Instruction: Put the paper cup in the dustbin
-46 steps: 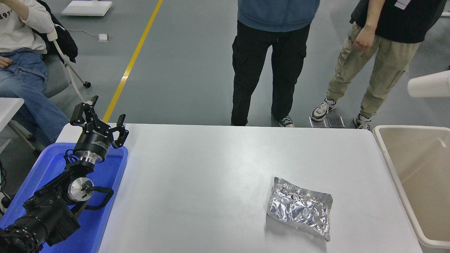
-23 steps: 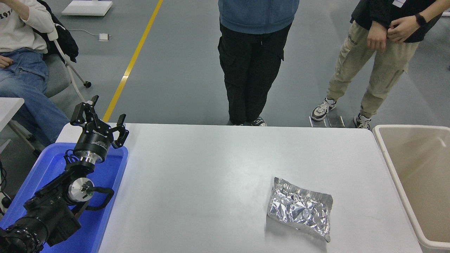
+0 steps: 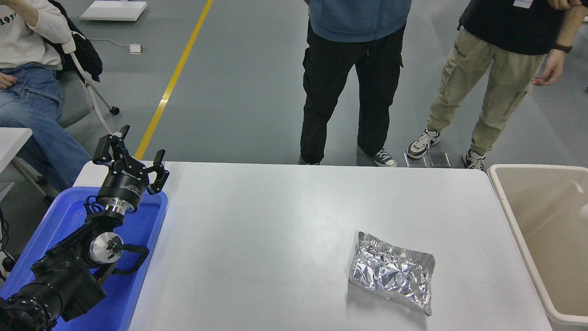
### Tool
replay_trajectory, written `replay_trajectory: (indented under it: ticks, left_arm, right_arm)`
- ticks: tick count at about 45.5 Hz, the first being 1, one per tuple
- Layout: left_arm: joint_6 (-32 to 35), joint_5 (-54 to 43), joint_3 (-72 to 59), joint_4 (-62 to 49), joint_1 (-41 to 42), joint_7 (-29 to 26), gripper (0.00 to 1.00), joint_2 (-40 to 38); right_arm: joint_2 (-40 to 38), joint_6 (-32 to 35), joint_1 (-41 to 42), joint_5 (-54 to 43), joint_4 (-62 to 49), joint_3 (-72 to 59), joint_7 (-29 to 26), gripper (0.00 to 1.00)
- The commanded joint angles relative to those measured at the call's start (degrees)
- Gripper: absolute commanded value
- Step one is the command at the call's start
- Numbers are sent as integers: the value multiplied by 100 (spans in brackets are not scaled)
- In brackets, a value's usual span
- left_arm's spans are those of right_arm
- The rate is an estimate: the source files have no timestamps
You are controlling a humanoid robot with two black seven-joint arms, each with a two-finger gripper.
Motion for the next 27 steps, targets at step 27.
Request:
replay_trajectory:
  ticks: [27]
  left_arm:
    - [0,-1,0,2,0,-8,100,-4]
  right_arm:
    - [489,-383,-431,39,-331,349,-7,0]
